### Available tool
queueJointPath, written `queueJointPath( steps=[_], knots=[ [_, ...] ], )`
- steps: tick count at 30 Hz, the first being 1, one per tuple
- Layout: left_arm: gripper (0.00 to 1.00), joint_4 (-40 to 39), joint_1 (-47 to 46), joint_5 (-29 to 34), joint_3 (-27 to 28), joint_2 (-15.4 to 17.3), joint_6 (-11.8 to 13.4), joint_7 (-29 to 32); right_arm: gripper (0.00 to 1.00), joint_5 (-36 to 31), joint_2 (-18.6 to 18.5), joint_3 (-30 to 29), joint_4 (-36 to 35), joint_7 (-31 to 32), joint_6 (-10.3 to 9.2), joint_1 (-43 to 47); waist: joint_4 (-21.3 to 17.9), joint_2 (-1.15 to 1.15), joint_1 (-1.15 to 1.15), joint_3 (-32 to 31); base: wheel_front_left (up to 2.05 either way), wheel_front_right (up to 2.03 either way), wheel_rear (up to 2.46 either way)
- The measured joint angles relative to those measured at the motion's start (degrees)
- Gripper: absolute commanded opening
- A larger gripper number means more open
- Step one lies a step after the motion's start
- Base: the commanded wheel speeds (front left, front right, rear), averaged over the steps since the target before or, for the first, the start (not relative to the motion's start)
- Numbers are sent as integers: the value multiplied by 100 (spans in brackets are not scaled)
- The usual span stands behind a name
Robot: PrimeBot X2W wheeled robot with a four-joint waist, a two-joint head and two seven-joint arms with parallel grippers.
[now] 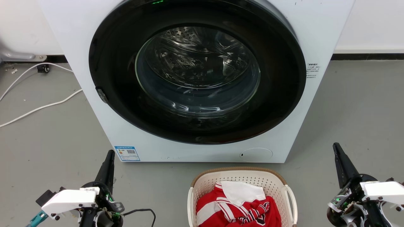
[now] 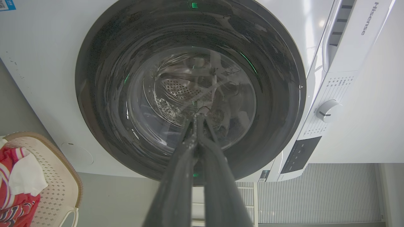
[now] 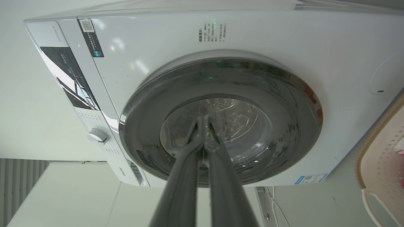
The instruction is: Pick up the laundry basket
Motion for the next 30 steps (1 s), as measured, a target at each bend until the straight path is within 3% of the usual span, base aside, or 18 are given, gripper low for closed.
queueJointPath(
  steps=[30],
  knots=[
    [0,0,0,0,-1,0,0,0,0,0,0,0,0,0,0,0,0,0,0,0,0,0,0]
  ],
)
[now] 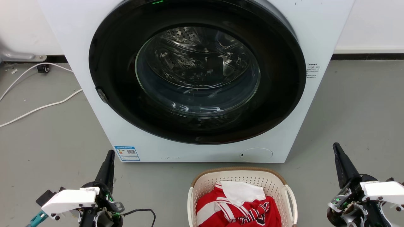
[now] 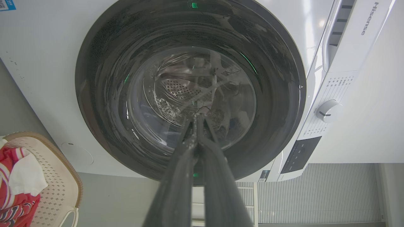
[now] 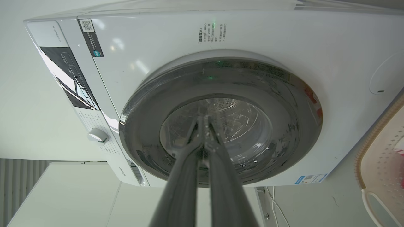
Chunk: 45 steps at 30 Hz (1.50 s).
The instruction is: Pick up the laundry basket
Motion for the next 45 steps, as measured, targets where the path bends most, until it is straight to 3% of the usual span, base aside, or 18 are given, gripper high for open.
queueJointPath(
  steps=[5,6,15,45],
  knots=[
    [0,0,0,0,1,0,0,0,0,0,0,0,0,0,0,0,0,0,0,0,0,0,0],
    [100,22,9,0,-2,-1,1,-1,100,-1,1,1,19,0,0,10,0,0,0,0,0,0,0],
    [100,149,241,197,-33,-31,2,-147,100,-198,18,-2,170,-153,-2,252,-1,0,0,4,0,0,0],
    [100,-532,377,3579,-566,-27,556,-882,100,-4010,18,151,-778,-869,-1,541,-28,0,0,14,0,0,0]
  ],
)
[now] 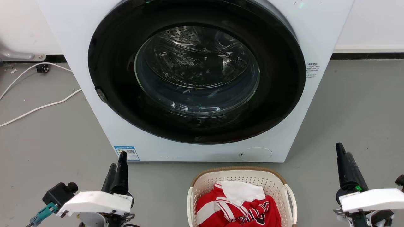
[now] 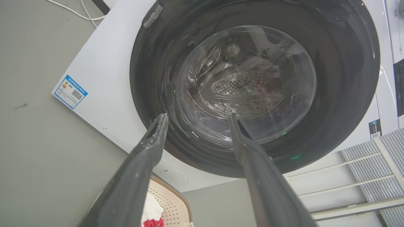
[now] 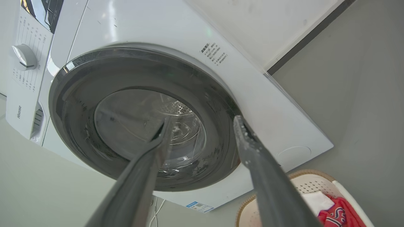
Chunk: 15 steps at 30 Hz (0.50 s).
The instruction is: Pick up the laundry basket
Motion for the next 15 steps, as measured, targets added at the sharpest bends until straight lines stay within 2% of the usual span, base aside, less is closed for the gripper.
queueJointPath(
  steps=[15],
  knots=[
    [100,-202,91,1305,-123,3,49,-282,100,-1519,0,81,-320,-297,0,200,-2,0,0,-8,0,0,0]
  ],
)
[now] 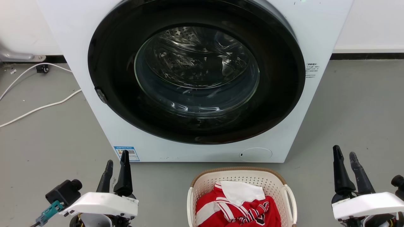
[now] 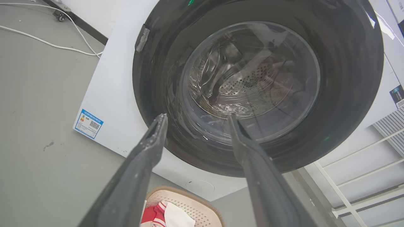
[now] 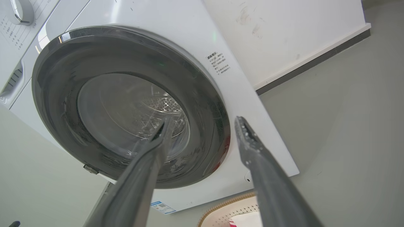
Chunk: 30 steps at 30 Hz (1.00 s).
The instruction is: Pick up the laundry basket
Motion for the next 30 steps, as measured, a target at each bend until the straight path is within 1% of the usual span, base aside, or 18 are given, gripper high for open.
queueJointPath(
  steps=[8,18,30],
  knots=[
    [100,-23,91,628,-64,2,20,-131,100,-706,0,14,-38,-145,0,80,1,0,0,-9,0,0,0],
    [100,14,143,1404,-186,29,118,-291,100,-1560,-1,35,-65,-296,0,162,-12,0,0,-25,0,0,0],
    [100,89,204,2132,-325,66,252,-471,100,-2398,-1,47,-52,-464,0,266,-26,0,0,-35,0,0,0]
  ],
)
